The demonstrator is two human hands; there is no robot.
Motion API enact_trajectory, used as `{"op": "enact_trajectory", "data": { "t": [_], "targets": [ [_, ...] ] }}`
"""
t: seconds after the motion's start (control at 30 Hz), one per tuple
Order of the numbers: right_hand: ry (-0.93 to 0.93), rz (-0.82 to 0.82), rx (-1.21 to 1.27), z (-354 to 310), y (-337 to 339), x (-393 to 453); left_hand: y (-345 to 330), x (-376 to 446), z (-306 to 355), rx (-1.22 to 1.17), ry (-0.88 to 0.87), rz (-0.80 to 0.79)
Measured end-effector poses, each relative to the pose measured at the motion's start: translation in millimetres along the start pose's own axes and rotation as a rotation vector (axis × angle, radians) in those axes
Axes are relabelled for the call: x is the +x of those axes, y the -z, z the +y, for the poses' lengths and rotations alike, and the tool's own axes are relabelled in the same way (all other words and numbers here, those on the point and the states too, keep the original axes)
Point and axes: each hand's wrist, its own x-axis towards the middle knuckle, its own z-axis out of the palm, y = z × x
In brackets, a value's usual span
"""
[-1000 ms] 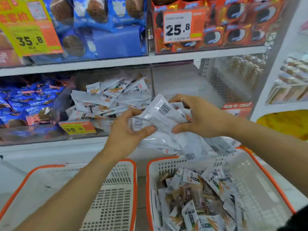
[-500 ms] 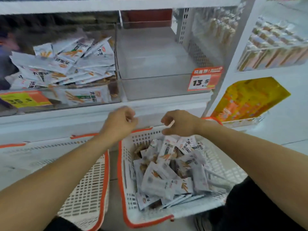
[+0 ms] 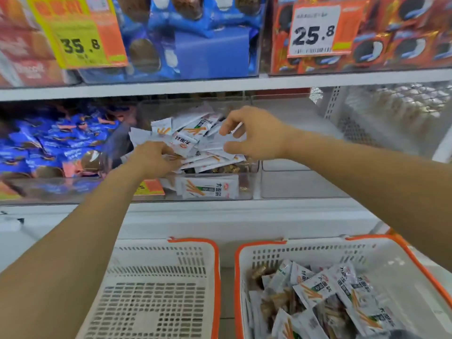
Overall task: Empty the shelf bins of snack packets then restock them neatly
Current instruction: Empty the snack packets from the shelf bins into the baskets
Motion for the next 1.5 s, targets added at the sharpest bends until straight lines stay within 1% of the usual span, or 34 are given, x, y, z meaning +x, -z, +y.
{"op": "enact_trajectory", "data": {
  "t": [0.07,0.13,0.2,0.27,0.33,0.4,0.47,0.53,0.57,0.6,0.63,0.67,0.7,0.73,0.77,0.8,0.83,0.9,0.93,0.97,1.03,1.13,1.17,1.23,1.3,1.4,1.47,1.5],
  "targets": [
    [-0.04,-0.149,-0.126,3.4,-12.2,27.9,2.2,3.5,-15.2,0.029,0.01,-0.075],
    [-0.078,-0.286,-0.255,10.6,-24.5,53.0,1.5,12.8,-25.6,0.015,0.017,-0.063],
    [-0.119,-0.392,-0.337,18.3,-35.6,74.9,-0.5,23.0,-32.5,0.063,0.022,-0.056],
    [-0.176,-0.487,-0.378,23.8,-45.5,90.6,-2.1,28.6,-34.5,0.063,0.027,-0.059],
    [-0.219,-0.531,-0.437,29.7,-56.4,100.5,-2.6,33.9,-37.5,0.0,0.02,-0.066],
    [-0.224,-0.496,-0.449,36.4,-64.6,105.2,-2.9,38.7,-38.3,-0.018,0.002,-0.074],
    [-0.207,-0.48,-0.406,37.1,-63.9,107.6,-1.6,41.6,-35.6,-0.015,0.001,-0.079],
    [-0.241,-0.496,-0.277,36.2,-52.0,110.3,0.7,43.5,-29.9,-0.015,-0.011,-0.075],
    [-0.288,-0.467,-0.178,35.6,-45.2,112.1,1.1,44.7,-27.1,-0.015,-0.016,-0.079],
    [-0.315,-0.423,-0.134,36.3,-40.6,113.5,1.1,45.3,-25.3,-0.022,-0.014,-0.08],
    [-0.312,-0.346,-0.134,36.4,-36.6,115.0,1.8,45.0,-24.3,-0.034,-0.007,-0.077],
    [-0.281,-0.298,-0.248,38.1,-33.5,117.2,2.4,43.8,-23.0,-0.041,0.004,-0.074],
    [-0.258,-0.306,-0.358,39.7,-32.0,118.4,2.3,42.4,-22.2,-0.03,0.016,-0.066],
    [-0.25,-0.354,-0.447,40.6,-32.6,118.6,1.7,42.4,-21.9,0.001,0.016,-0.047],
    [-0.266,-0.409,-0.485,38.4,-34.1,116.9,0.5,43.2,-21.2,0.023,-0.012,-0.017],
    [-0.274,-0.452,-0.492,36.0,-35.3,115.3,-1.0,44.8,-19.9,0.0,-0.077,0.013],
    [-0.264,-0.48,-0.488,34.6,-37.6,113.7,-3.9,46.8,-18.2,-0.085,-0.17,0.027],
    [-0.256,-0.512,-0.483,34.0,-43.6,109.9,-10.5,47.6,-11.5,-0.32,-0.342,-0.009],
    [-0.27,-0.521,-0.484,33.8,-47.6,107.8,-14.8,48.1,-8.1,-0.382,-0.387,-0.049],
    [-0.286,-0.526,-0.492,32.7,-51.1,105.8,-19.1,49.5,-5.3,-0.395,-0.408,-0.096],
    [-0.339,-0.524,-0.522,32.0,-57.4,104.9,-29.6,57.1,-0.5,-0.307,-0.397,-0.138],
    [-0.438,-0.487,-0.57,25.1,-63.5,106.6,-37.0,63.4,2.9,-0.047,-0.37,-0.119],
    [-0.464,-0.48,-0.558,22.3,-64.1,106.6,-37.7,63.4,3.9,0.004,-0.367,-0.103],
    [-0.52,-0.465,-0.483,20.9,-65.5,106.3,-36.4,62.0,6.3,0.033,-0.36,-0.086],
    [-0.594,-0.405,-0.362,25.0,-66.5,105.1,-34.1,61.5,7.1,0.045,-0.347,-0.082],
    [-0.73,-0.237,-0.01,35.0,-65.9,106.3,-28.4,62.5,3.4,0.048,-0.308,-0.065],
    [-0.793,-0.211,0.15,39.0,-63.8,106.1,-25.8,62.4,0.2,0.03,-0.295,-0.058],
    [-0.799,-0.211,0.178,40.3,-62.3,105.3,-25.2,62.1,-2.0,0.02,-0.291,-0.056]
  ]
}}
